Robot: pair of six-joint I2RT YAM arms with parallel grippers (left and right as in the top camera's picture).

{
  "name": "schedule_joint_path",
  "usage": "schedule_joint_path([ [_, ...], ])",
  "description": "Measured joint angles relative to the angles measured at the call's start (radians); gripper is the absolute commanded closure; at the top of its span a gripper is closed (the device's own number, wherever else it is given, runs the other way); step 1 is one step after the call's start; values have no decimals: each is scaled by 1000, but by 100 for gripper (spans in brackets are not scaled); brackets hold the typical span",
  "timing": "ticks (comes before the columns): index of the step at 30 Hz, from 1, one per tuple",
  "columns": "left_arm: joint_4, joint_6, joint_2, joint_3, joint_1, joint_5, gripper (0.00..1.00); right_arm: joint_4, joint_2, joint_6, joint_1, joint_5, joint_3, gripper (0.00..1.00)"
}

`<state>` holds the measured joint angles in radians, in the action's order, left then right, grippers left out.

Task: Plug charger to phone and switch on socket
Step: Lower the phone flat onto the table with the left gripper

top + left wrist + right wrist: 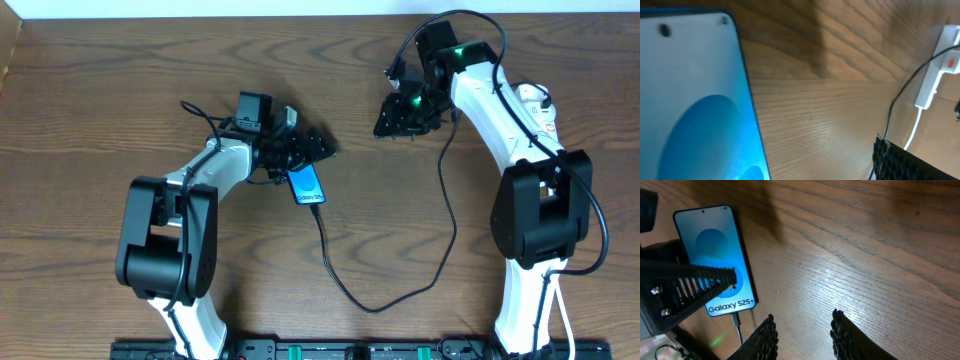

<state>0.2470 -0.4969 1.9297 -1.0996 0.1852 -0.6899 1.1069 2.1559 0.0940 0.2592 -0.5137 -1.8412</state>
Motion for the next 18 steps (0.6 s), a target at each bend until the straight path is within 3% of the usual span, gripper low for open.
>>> schedule_joint_path([
  [18,106,1,-41,-11,-2,147,5,3,0,0,0,16,0,64],
])
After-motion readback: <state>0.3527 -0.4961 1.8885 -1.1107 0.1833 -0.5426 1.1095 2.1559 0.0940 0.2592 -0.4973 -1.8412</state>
